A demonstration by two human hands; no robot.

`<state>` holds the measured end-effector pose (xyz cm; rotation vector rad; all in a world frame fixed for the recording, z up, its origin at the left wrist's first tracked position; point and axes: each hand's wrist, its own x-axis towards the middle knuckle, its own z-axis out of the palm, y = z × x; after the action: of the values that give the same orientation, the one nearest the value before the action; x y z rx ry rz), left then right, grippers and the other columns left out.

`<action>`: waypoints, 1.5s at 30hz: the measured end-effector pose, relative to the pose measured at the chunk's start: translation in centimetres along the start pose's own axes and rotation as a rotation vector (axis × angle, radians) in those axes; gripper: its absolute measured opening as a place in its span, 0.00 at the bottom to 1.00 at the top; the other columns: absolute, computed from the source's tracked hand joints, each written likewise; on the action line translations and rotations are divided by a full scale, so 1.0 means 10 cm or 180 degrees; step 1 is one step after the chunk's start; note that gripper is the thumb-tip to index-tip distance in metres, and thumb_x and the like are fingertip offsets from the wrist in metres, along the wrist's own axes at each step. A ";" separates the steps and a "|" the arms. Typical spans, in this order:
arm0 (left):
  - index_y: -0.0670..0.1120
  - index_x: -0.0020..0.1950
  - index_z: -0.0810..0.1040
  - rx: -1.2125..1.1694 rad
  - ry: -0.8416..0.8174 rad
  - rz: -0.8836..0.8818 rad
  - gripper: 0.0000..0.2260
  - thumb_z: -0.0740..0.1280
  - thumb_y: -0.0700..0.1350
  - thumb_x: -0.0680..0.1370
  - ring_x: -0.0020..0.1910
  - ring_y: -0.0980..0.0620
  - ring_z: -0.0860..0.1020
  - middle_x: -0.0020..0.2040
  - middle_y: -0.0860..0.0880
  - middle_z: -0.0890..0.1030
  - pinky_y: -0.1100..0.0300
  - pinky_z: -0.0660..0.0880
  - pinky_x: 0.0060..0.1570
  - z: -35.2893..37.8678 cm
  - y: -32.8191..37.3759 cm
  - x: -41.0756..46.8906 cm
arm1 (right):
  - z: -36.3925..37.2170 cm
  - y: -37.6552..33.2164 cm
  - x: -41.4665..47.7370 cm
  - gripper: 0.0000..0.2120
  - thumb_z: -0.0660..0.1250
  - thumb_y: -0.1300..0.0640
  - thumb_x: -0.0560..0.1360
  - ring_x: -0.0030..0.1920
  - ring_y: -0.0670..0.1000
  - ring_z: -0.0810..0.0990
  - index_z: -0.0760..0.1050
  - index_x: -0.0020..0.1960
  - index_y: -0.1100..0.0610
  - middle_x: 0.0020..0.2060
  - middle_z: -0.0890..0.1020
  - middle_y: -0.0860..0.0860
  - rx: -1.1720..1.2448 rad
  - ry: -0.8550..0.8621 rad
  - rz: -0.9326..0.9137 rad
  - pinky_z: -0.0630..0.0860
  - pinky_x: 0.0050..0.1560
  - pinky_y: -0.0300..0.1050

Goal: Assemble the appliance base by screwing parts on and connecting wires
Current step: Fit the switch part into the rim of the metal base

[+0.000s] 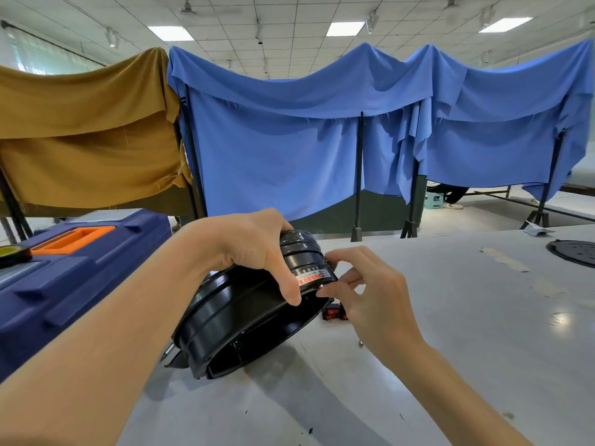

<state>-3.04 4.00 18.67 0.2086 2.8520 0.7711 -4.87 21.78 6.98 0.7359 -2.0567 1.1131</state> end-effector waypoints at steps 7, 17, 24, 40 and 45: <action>0.44 0.55 0.77 0.0020 0.0086 -0.0039 0.32 0.84 0.43 0.54 0.44 0.42 0.84 0.47 0.44 0.83 0.46 0.83 0.46 0.09 0.07 -0.05 | -0.02 0.05 -0.03 0.15 0.74 0.68 0.69 0.34 0.51 0.81 0.82 0.55 0.61 0.46 0.85 0.52 -0.0043 -0.0116 -0.0354 0.73 0.37 0.37; 0.50 0.59 0.72 0.0627 0.0256 0.0114 0.35 0.83 0.50 0.57 0.50 0.47 0.79 0.51 0.49 0.79 0.48 0.79 0.52 0.41 0.19 -0.10 | -0.15 0.21 -0.19 0.22 0.72 0.61 0.67 0.34 0.54 0.81 0.78 0.61 0.64 0.43 0.84 0.54 -0.0585 0.0056 -0.1033 0.80 0.29 0.52; 0.51 0.59 0.68 0.1648 0.0374 0.0322 0.33 0.80 0.54 0.60 0.48 0.51 0.73 0.51 0.52 0.74 0.52 0.77 0.51 0.84 0.29 -0.22 | -0.25 0.49 -0.41 0.35 0.73 0.47 0.73 0.67 0.55 0.73 0.64 0.73 0.61 0.68 0.74 0.56 -0.0716 -0.0251 -0.1651 0.71 0.65 0.48; 0.46 0.56 0.63 0.1683 -0.0028 0.0467 0.27 0.76 0.53 0.68 0.49 0.52 0.59 0.51 0.52 0.59 0.59 0.64 0.39 1.49 0.06 -0.44 | -0.11 0.74 -0.82 0.32 0.73 0.52 0.75 0.71 0.55 0.71 0.65 0.72 0.64 0.67 0.76 0.56 -0.0806 -0.0395 -0.2300 0.74 0.65 0.50; 0.53 0.68 0.73 -0.0393 -0.0655 0.0429 0.26 0.66 0.64 0.74 0.39 0.60 0.75 0.43 0.62 0.78 0.68 0.71 0.43 1.10 -0.12 -0.38 | -0.11 0.81 -0.85 0.33 0.73 0.46 0.75 0.70 0.55 0.72 0.68 0.70 0.65 0.65 0.77 0.57 -0.0887 -0.0425 -0.2253 0.72 0.67 0.47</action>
<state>2.83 7.65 9.20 0.4395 2.6084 0.8920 -5.29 27.88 -3.13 1.2772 -1.7670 0.3797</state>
